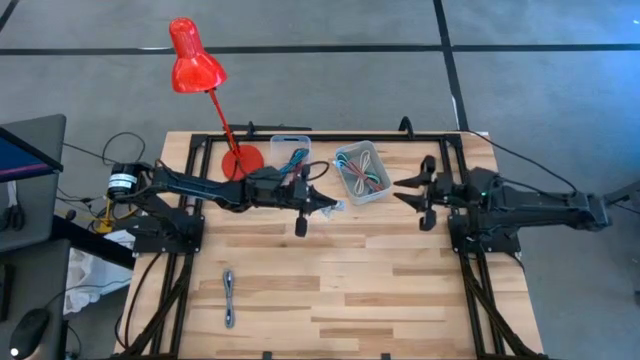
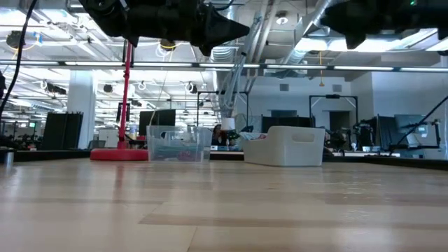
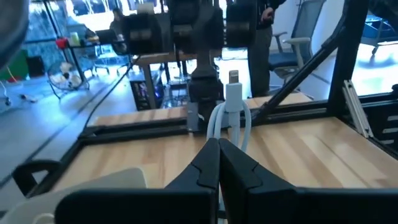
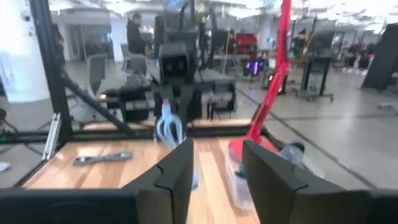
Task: Pick & Place USB Port
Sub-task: Put the light blue USB cable into the gray bin, then put the black patterned USB cable into the transparent bin
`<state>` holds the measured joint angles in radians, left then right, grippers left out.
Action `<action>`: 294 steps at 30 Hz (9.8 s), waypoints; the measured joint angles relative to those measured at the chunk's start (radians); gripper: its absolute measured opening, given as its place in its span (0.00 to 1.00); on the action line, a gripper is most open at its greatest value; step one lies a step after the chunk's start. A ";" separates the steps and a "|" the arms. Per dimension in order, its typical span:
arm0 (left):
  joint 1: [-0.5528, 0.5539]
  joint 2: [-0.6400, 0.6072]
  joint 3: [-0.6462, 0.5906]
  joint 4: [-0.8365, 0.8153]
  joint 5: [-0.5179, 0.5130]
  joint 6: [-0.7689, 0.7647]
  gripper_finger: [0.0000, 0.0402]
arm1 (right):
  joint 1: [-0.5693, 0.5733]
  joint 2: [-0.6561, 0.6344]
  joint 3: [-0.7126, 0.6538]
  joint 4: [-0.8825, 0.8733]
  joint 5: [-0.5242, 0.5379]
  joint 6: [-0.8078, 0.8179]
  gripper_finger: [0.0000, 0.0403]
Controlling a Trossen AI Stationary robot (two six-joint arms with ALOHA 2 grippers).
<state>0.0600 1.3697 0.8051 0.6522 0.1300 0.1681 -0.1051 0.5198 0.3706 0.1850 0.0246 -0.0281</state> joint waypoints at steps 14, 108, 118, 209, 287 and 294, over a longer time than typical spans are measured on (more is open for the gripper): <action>0.020 0.000 0.000 0.096 0.028 0.017 0.00 | -0.003 0.402 -0.001 0.379 0.001 -0.012 0.50; 0.053 -0.449 -0.166 -0.284 -0.018 -0.022 0.02 | -0.251 0.867 0.181 0.284 0.005 -0.058 0.00; 0.052 -0.604 -0.256 -0.286 -0.017 -0.085 0.02 | -0.315 0.877 0.163 0.195 0.005 -0.034 0.01; 0.052 -0.784 -0.298 -1.035 -0.035 -0.327 0.03 | -0.059 0.357 0.169 0.041 0.055 -0.076 0.29; -0.051 -0.397 -0.298 -1.142 0.422 -0.866 0.03 | -0.095 0.358 0.169 0.024 0.055 -0.076 0.29; -0.164 -0.289 -0.298 -1.144 0.465 -1.078 0.03 | -0.095 0.358 0.169 0.024 0.055 -0.076 0.29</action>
<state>-0.1040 1.0804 0.5076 -0.4916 0.5952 -0.9099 -0.1997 0.8776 0.5400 0.2089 0.0799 -0.1043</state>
